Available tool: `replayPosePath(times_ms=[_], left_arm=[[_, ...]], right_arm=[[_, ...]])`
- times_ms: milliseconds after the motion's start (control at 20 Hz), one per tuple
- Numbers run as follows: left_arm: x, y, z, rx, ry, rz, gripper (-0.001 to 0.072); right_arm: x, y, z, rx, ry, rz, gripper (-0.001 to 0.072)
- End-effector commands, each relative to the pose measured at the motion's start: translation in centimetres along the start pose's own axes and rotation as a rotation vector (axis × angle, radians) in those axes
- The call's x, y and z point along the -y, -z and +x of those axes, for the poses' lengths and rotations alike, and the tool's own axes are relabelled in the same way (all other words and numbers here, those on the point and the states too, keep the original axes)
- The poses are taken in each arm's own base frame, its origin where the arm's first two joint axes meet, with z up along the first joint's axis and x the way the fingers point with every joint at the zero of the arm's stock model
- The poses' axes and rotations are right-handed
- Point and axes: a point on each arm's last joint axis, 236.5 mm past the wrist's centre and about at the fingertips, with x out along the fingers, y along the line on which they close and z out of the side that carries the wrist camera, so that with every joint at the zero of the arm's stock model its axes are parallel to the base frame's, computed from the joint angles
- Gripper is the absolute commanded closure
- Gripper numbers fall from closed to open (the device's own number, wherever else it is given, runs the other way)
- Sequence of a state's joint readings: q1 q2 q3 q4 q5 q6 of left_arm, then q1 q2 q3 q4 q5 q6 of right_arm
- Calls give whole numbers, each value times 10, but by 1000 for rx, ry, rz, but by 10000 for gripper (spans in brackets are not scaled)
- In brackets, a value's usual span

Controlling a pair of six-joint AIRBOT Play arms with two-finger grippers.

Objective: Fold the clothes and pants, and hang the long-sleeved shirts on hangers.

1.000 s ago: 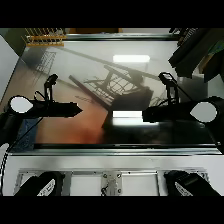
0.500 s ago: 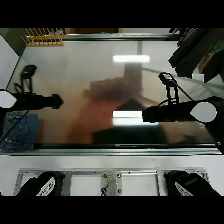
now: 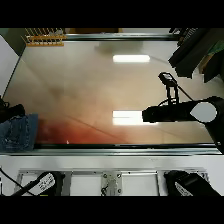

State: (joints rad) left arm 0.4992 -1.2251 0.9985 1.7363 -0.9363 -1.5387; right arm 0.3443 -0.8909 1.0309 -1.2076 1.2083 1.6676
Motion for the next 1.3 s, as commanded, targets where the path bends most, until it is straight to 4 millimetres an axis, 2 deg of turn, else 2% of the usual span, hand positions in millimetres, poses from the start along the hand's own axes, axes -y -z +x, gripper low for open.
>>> replayPosePath(times_ms=[0, 150, 300, 350, 450, 500, 600, 650, 750, 850, 950, 1050, 1150, 1200, 1250], left_arm=[[-12, 14, 45, -86, -18, -11, -9], [-9, 17, 64, -122, -11, -6, -8], [-3, 29, 78, -174, 3, -6, -7], [-2, 33, 80, -189, 1, -36, 117], [-2, 37, 78, -205, -2, -71, 541], [-3, 34, 72, -195, -2, -74, 680], [8, 11, 46, -104, 33, -96, 681], [23, -11, 23, -31, 78, -107, 681], [69, -56, -42, 132, 196, -64, 681], [126, -92, -130, 320, 336, 10, 681], [186, -109, -234, 521, 492, 113, 681], [235, -103, -341, 726, 651, 226, 681], [271, -77, -433, 884, 822, 316, 681], [286, -59, -466, 924, 903, 357, 681], [299, -41, -486, 939, 968, 397, 681]], right_arm=[[0, 0, 0, 0, -1, 0, 680], [0, 0, 0, 0, -1, 0, 680], [0, 0, 0, -1, 0, -1, 680], [1, 1, 0, -4, 3, -2, 680], [0, 1, 0, -4, 1, -2, 680], [0, 1, 0, -4, 2, -2, 680], [0, 1, 0, -3, 2, -2, 680], [0, 1, 0, -3, 2, -2, 680], [-2, -2, 0, 6, -9, 10, 680], [-12, -1, 0, 4, -51, 26, 679], [-19, -9, -2, 35, -78, 35, 680], [-14, -29, -18, 107, -67, 13, 680], [4, -61, -49, 216, -36, 57, 680], [18, -78, -69, 282, -9, 87, 680], [32, -90, -87, 336, 18, 119, 680]])
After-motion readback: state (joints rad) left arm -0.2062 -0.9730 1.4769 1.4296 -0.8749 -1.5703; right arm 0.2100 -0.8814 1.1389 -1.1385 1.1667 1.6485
